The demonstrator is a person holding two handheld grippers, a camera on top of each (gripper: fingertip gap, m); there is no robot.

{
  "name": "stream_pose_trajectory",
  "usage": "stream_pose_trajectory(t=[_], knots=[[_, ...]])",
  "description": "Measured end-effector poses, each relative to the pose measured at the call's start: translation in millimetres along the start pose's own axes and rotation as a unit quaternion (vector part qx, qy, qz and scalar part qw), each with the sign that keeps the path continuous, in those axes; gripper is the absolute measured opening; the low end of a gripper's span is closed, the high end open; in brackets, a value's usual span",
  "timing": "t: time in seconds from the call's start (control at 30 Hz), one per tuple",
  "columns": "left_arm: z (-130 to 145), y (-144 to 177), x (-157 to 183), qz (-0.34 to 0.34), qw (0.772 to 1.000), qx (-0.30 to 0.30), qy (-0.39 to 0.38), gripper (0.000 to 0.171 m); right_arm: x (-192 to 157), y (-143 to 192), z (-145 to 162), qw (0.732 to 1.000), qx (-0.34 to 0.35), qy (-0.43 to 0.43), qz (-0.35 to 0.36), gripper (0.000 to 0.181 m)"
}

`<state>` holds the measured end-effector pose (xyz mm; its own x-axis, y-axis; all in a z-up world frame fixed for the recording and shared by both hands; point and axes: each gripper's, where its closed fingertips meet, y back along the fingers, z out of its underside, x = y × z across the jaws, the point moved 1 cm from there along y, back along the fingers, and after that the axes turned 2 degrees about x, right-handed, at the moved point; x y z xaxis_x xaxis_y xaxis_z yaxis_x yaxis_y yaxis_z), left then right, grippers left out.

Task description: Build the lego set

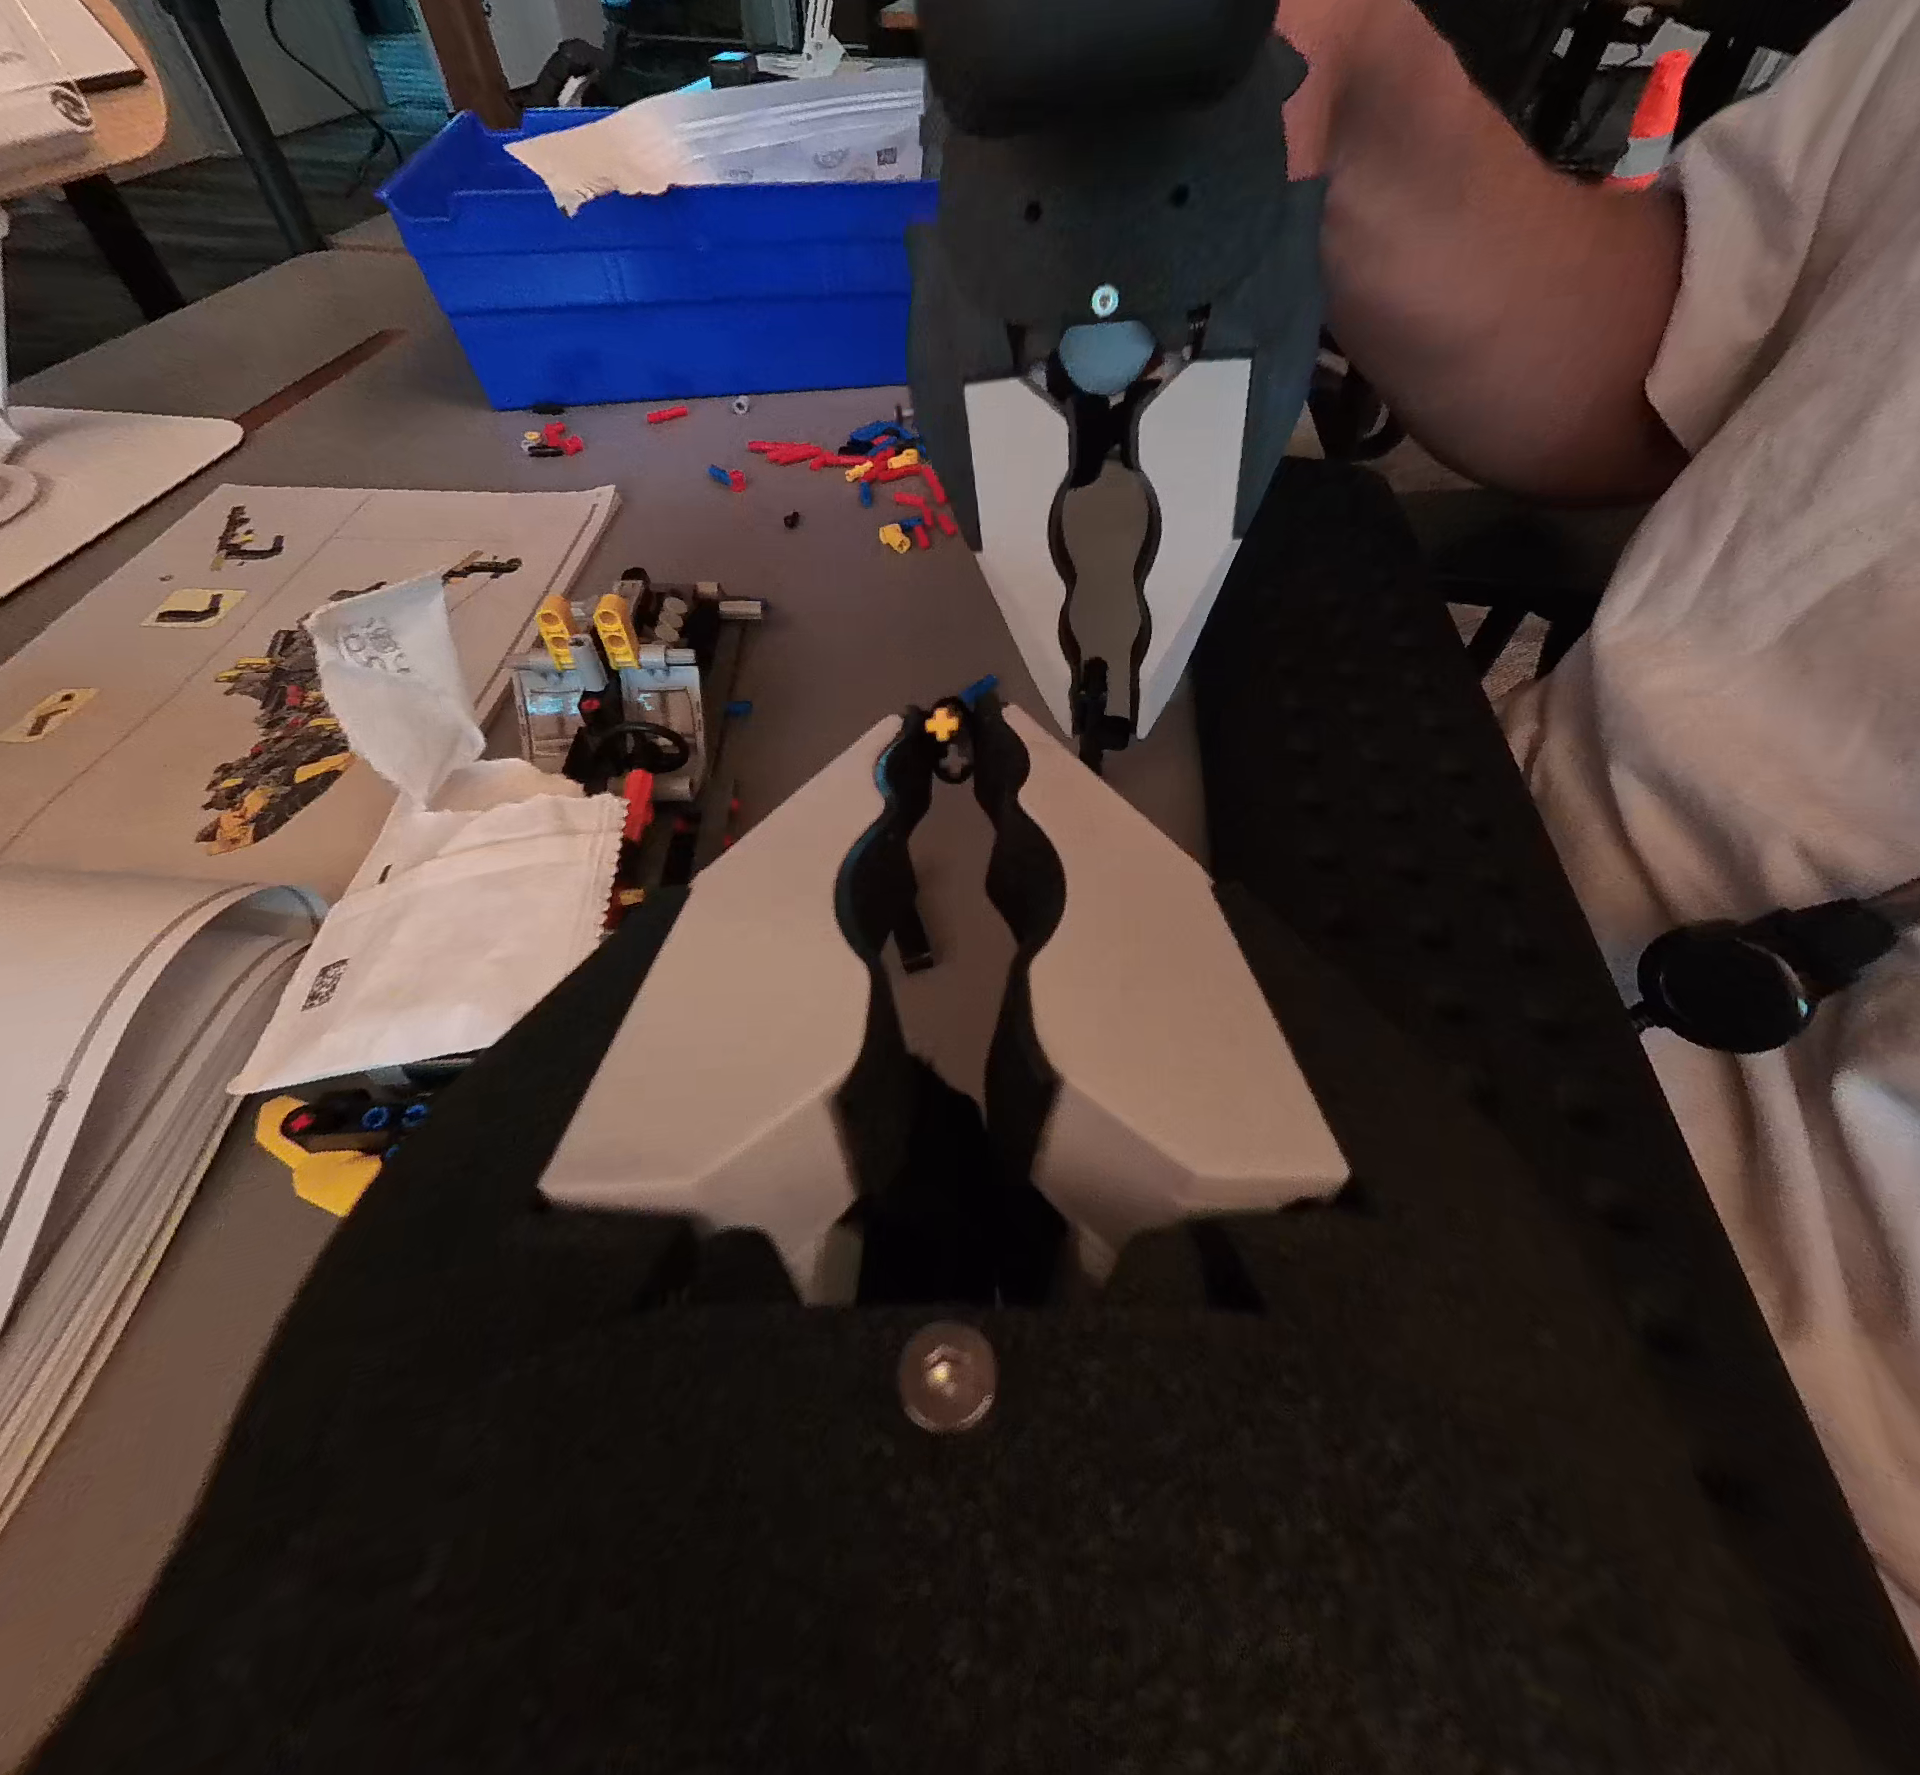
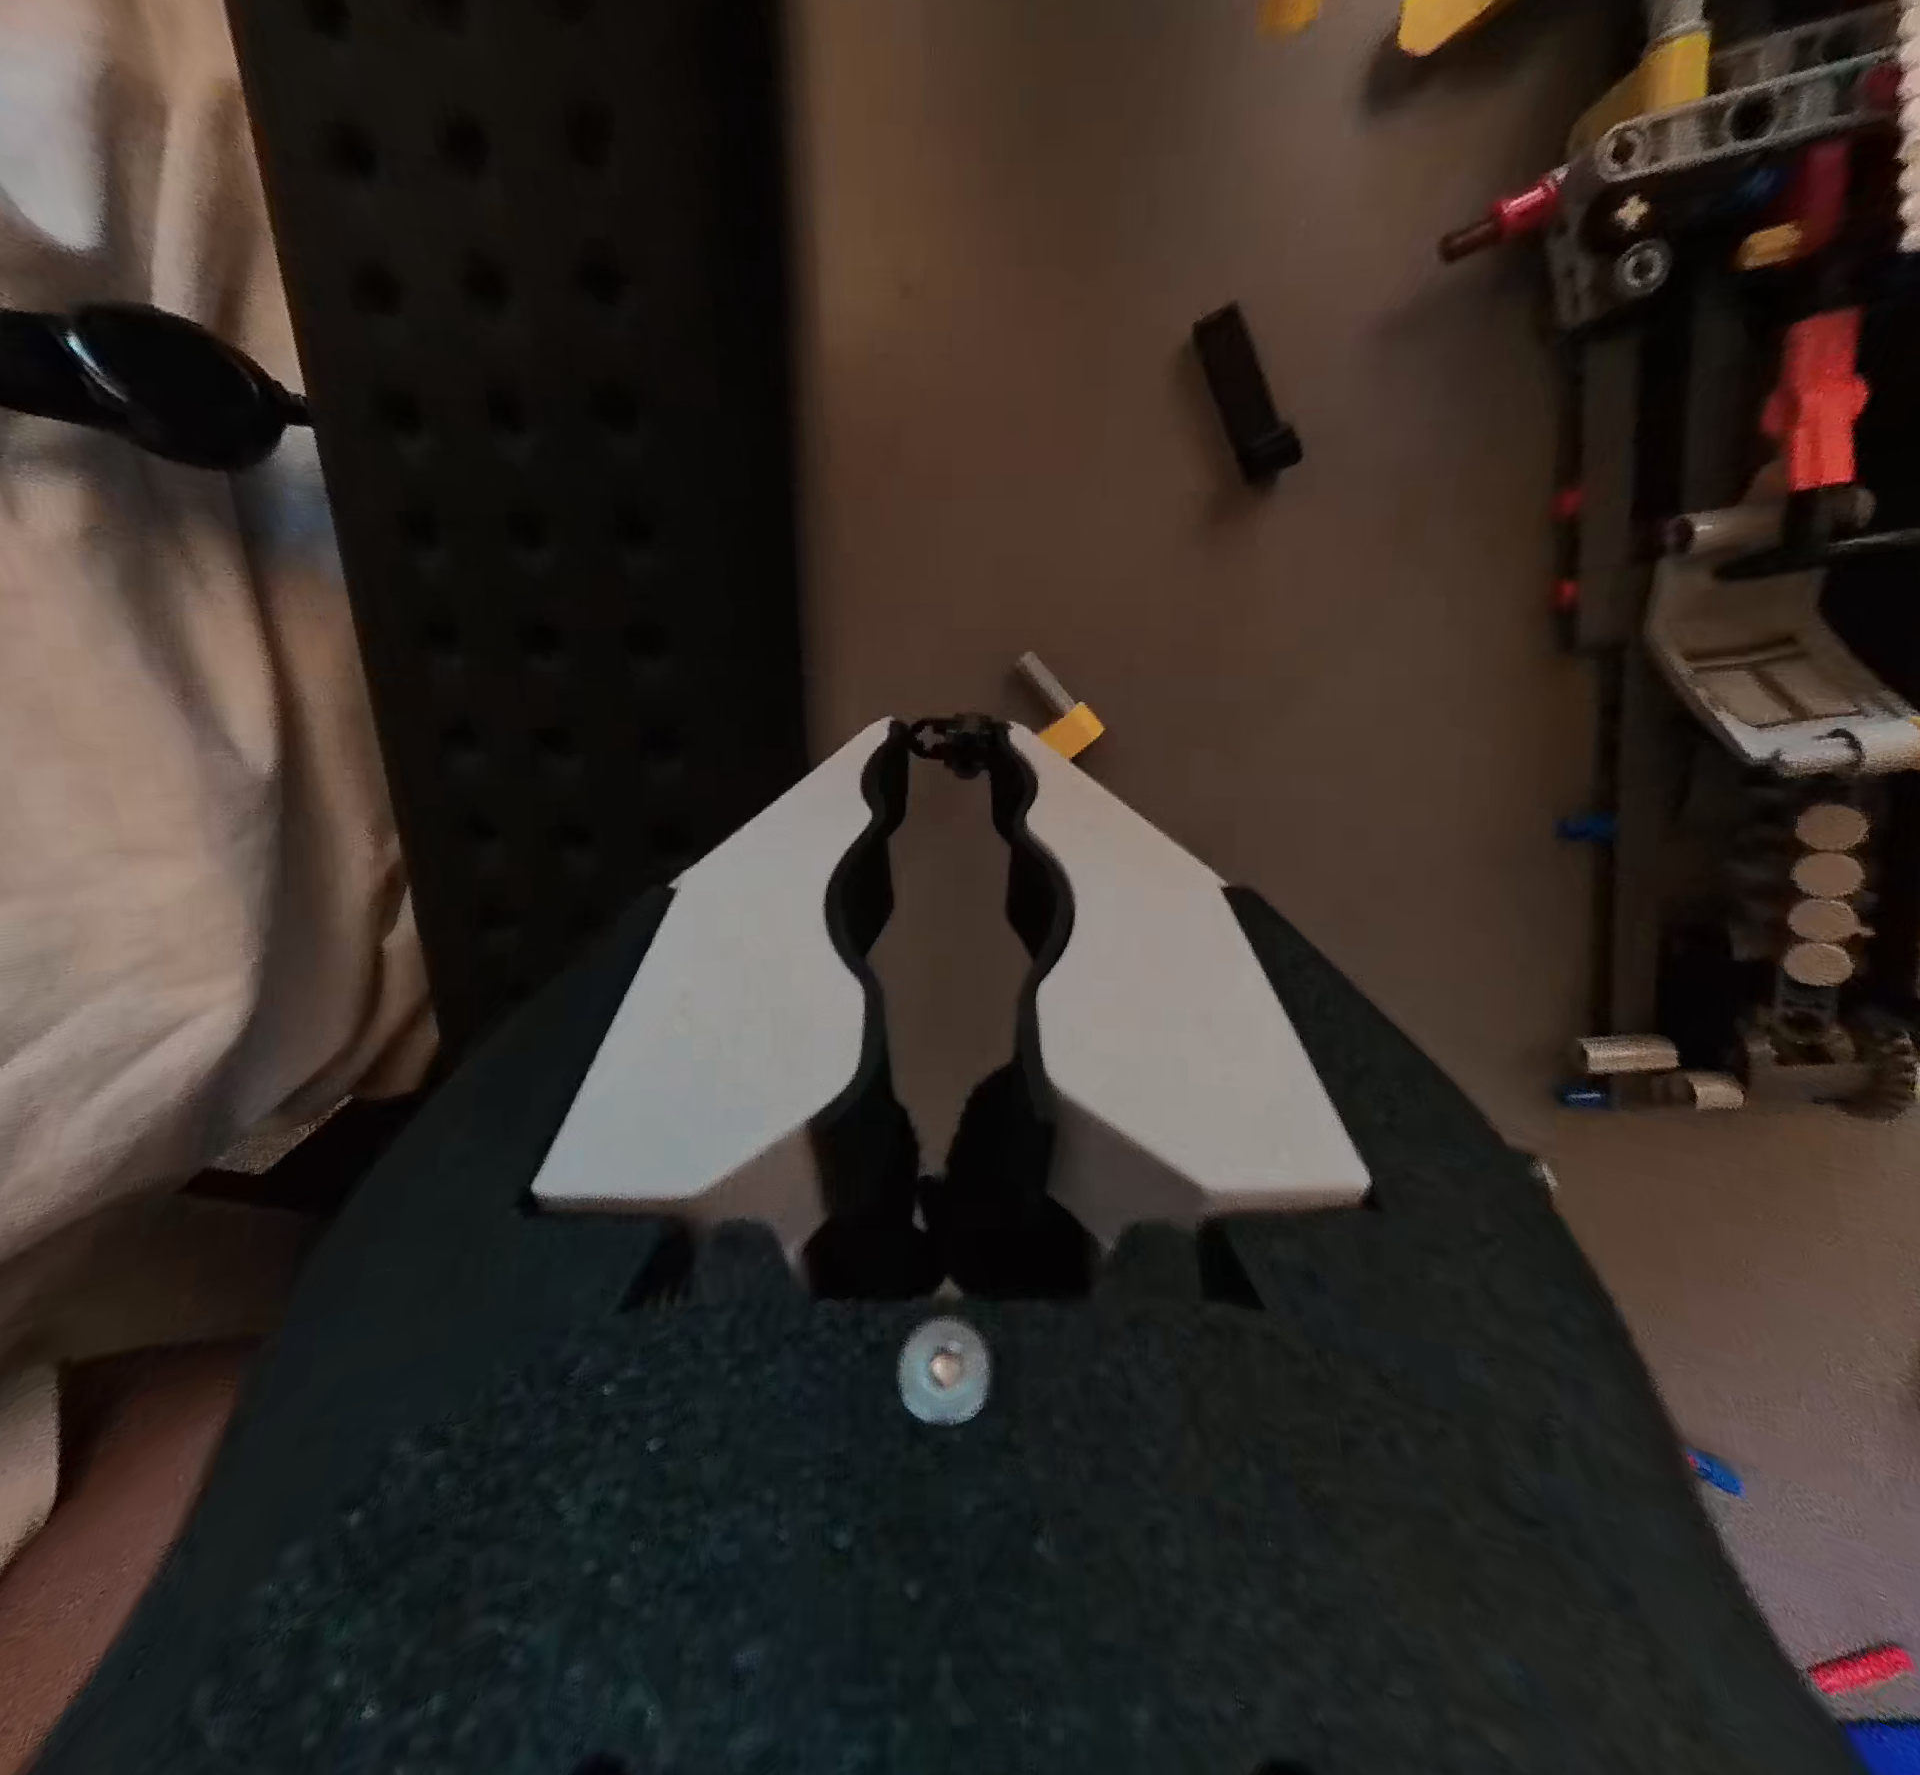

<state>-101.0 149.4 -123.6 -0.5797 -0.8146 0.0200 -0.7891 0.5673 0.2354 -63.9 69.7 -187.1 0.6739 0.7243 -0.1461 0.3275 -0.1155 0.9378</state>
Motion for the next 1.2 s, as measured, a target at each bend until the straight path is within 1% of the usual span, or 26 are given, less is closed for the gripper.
stream_pose_trajectory(t=[0.33, 0.53, 0.77, 0.87, 0.97, 1.1, 1.2], knots=[[1, -1, 3, 0.006, 1.0, 0.0, -0.003, 0.005, -1, -2, 0, 1.0, 0.021, 0.013, 0.016, 0.015], [1, -1, 3, 0.006, 1.0, 0.0, -0.002, 0.005, -2, -3, 1, 0.999, 0.033, 0.008, 0.01, 0.015], [3, -2, 4, 0.008, 1.0, -0.005, -0.005, 0.005, 1, -12, -9, 0.998, 0.065, 0.02, 0.008, 0.018], [3, -2, 4, 0.006, 1.0, -0.005, -0.007, 0.005, -2, -18, -15, 0.997, 0.074, 0.021, -0.008, 0.022], [2, -1, 2, 0.002, 1.0, -0.002, -0.006, 0.005, 1, -17, -21, 0.996, 0.087, 0.022, 0.003, 0.022], [0, 2, 1, -0.004, 1.0, 0.003, -0.006, 0.005, -11, -8, -38, 0.987, 0.154, 0.038, 0.031, 0.021], [-1, 2, 1, -0.004, 1.0, 0.002, -0.011, 0.005, -17, -14, -37, 0.983, 0.159, 0.067, 0.061, 0.017]])
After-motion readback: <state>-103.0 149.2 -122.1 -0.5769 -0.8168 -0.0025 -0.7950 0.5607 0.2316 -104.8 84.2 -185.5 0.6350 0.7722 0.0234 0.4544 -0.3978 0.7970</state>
